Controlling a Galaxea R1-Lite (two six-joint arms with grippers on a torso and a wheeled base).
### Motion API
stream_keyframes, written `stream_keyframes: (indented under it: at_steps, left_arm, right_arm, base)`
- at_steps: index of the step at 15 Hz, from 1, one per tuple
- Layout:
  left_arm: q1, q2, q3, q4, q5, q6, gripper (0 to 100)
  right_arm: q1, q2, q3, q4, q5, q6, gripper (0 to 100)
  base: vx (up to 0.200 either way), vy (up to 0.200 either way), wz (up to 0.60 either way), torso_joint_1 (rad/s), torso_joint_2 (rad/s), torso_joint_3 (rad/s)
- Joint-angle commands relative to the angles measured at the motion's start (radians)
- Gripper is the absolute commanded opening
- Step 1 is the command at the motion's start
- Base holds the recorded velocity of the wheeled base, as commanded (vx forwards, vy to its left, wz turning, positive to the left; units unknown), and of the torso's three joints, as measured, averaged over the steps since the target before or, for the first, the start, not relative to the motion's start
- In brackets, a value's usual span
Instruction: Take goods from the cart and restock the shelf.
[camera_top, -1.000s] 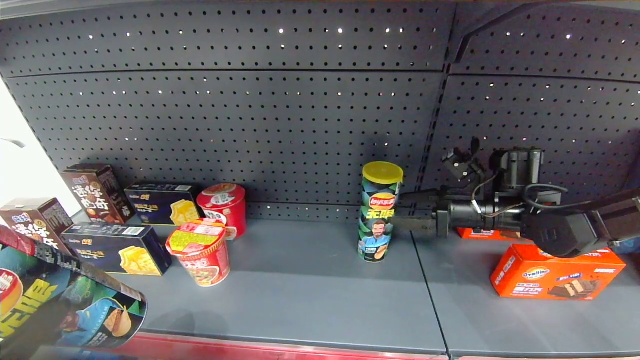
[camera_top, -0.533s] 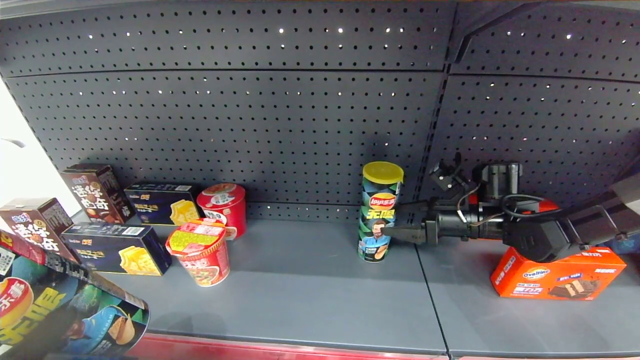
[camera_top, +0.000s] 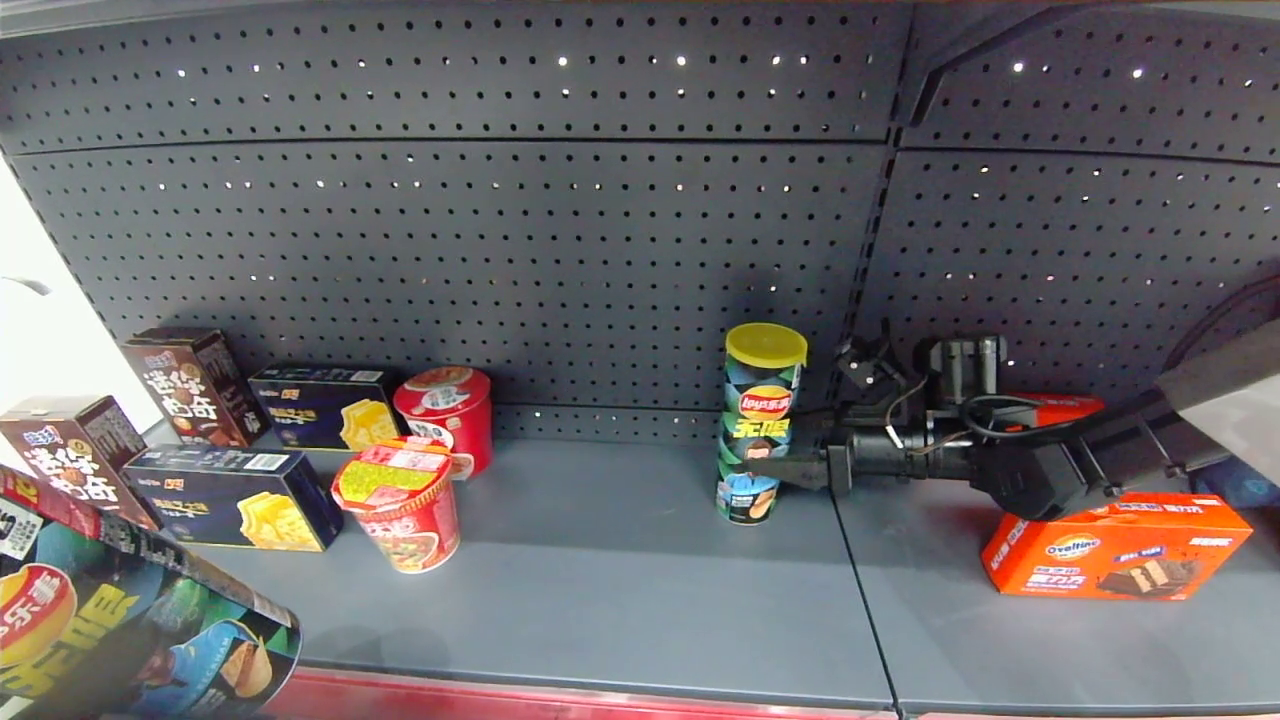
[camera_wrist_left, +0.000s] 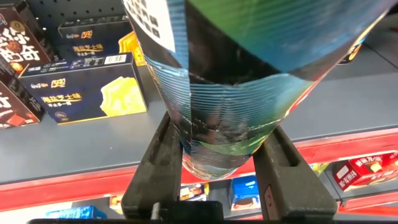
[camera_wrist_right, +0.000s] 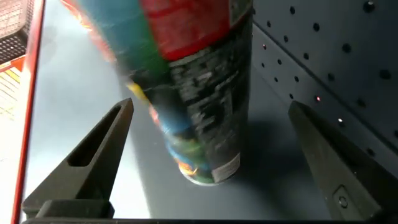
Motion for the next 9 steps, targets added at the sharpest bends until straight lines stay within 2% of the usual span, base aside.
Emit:
stream_keyframes:
  at_steps: [1,5,6,9]
  left_arm:
    - [0.0,-0.001,0.0,0.0,0.0,-0.001,0]
    - [0.0,0.001,0.005,0.0,0.0,0.001,0]
    - [0.0,0.001,0.006,0.0,0.0,-0.001,0]
    - [0.0,-0.001,0.008,0.0,0.0,0.001,0]
  right_arm:
    - [0.009,0.037,-0.027,0.002,-0.001,0.0,100]
    - [0.017,0.062,-0.047,-0.001,0.002,0.004,100]
    - [0.017,0.065,-0.047,-0.001,0.002,0.004,0]
    - [0.035,0.005,-0.031,0.006,-0.008,0.007,0]
  base:
    - [0.0,0.0,0.0,0.0,0.0,0.0]
    - [0.0,0.0,0.0,0.0,0.0,0.0]
    - [0.0,0.0,0.0,0.0,0.0,0.0]
    - [0.0,0.0,0.0,0.0,0.0,0.0]
